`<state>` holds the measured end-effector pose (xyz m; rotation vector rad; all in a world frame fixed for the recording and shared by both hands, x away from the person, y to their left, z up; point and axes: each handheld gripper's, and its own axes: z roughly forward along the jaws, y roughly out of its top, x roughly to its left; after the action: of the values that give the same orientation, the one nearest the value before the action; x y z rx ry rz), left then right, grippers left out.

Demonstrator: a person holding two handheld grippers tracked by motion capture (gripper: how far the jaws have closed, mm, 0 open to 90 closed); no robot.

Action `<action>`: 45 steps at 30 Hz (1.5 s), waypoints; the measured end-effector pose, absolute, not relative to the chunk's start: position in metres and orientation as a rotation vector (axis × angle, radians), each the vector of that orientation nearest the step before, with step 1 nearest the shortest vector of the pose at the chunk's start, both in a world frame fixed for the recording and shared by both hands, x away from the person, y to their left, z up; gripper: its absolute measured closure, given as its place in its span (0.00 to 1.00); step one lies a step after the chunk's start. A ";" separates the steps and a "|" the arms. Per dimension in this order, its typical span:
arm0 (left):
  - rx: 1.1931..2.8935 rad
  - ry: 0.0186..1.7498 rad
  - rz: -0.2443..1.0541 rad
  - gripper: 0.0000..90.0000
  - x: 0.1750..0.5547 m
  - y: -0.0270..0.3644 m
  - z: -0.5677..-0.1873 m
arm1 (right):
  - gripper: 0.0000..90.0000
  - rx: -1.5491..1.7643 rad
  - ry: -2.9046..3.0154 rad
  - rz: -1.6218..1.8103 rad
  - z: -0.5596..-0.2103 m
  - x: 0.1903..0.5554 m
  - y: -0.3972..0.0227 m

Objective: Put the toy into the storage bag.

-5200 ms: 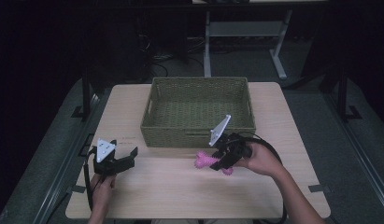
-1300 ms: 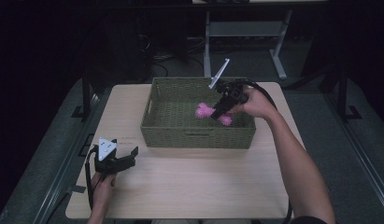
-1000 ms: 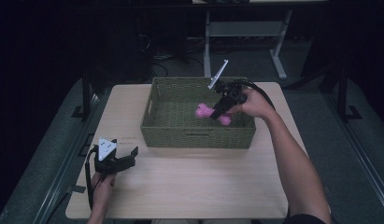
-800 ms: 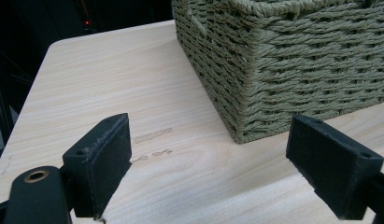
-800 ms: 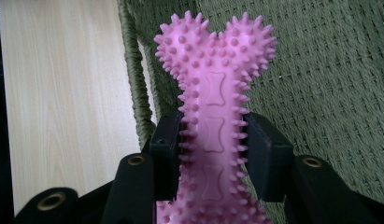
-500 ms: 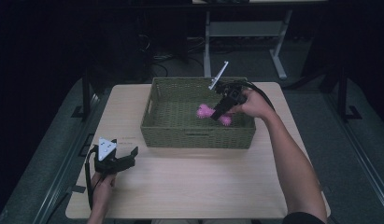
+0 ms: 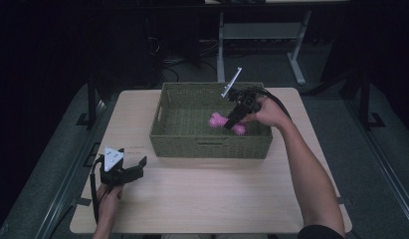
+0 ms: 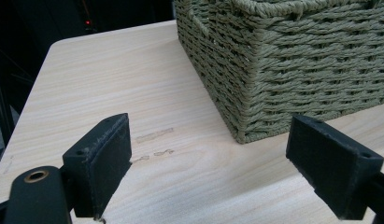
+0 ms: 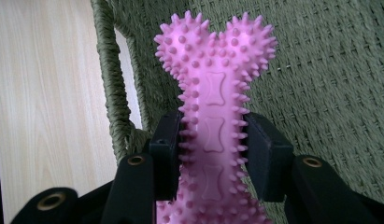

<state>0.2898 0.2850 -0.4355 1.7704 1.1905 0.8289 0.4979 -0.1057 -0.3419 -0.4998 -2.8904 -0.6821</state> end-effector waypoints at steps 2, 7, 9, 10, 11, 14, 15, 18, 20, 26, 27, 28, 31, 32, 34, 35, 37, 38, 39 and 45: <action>1.770 1.192 0.827 0.15 0.290 0.285 -0.436 | 0.65 -0.497 -2.890 -0.680 -0.343 0.498 -0.106; 1.767 1.192 0.827 0.15 0.290 0.285 -0.436 | 0.65 -0.513 -2.881 -0.689 -0.347 0.498 -0.108; 1.766 1.192 0.827 0.15 0.290 0.285 -0.436 | 0.65 -0.515 -2.879 -0.686 -0.348 0.498 -0.108; 1.766 1.192 0.827 0.15 0.290 0.284 -0.436 | 0.64 -0.520 -2.878 -0.685 -0.350 0.499 -0.110; 1.770 1.191 0.828 0.15 0.290 0.284 -0.436 | 0.65 -0.524 -2.876 -0.685 -0.351 0.498 -0.110; 1.770 1.191 0.827 0.15 0.290 0.284 -0.436 | 0.65 -0.526 -2.876 -0.681 -0.352 0.498 -0.111; 1.770 1.191 0.827 0.15 0.290 0.284 -0.436 | 0.65 -0.525 -2.878 -0.680 -0.353 0.498 -0.111; 1.770 1.191 0.826 0.15 0.290 0.284 -0.436 | 0.65 -0.529 -2.880 -0.666 -0.355 0.498 -0.112; 1.770 1.191 0.827 0.15 0.290 0.285 -0.436 | 0.65 -0.528 -2.880 -0.664 -0.355 0.497 -0.111; 1.769 1.190 0.826 0.15 0.290 0.285 -0.436 | 0.65 -0.522 -2.882 -0.650 -0.356 0.497 -0.110; 1.769 1.190 0.826 0.15 0.290 0.285 -0.436 | 0.64 -0.524 -2.882 -0.644 -0.357 0.496 -0.110; 1.768 1.191 0.826 0.15 0.290 0.285 -0.436 | 0.64 -0.522 -2.883 -0.642 -0.357 0.496 -0.109; 1.769 1.190 0.827 0.15 0.290 0.285 -0.436 | 0.65 -0.521 -2.884 -0.641 -0.358 0.495 -0.109; 1.769 1.190 0.827 0.15 0.290 0.285 -0.436 | 0.65 -0.521 -2.884 -0.641 -0.358 0.495 -0.109; 1.769 1.190 0.827 0.15 0.290 0.285 -0.435 | 0.65 -0.521 -2.883 -0.641 -0.358 0.495 -0.109; 1.769 1.190 0.828 0.15 0.290 0.285 -0.435 | 0.65 -0.517 -2.883 -0.635 -0.359 0.495 -0.109; 1.768 1.191 0.827 0.15 0.290 0.285 -0.436 | 0.64 -0.515 -2.886 -0.635 -0.360 0.495 -0.109; 1.769 1.191 0.826 0.15 0.290 0.285 -0.436 | 0.65 -0.519 -2.882 -0.636 -0.361 0.495 -0.110; 1.769 1.191 0.826 0.15 0.290 0.285 -0.436 | 0.65 -0.519 -2.882 -0.636 -0.361 0.495 -0.110; 1.770 1.191 0.826 0.15 0.290 0.285 -0.436 | 0.64 -0.524 -2.879 -0.630 -0.366 0.493 -0.112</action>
<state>0.2898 0.2846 -0.4356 1.7704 1.1905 0.8265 0.4930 -0.1123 -0.3659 -0.5239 -2.8791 -0.6298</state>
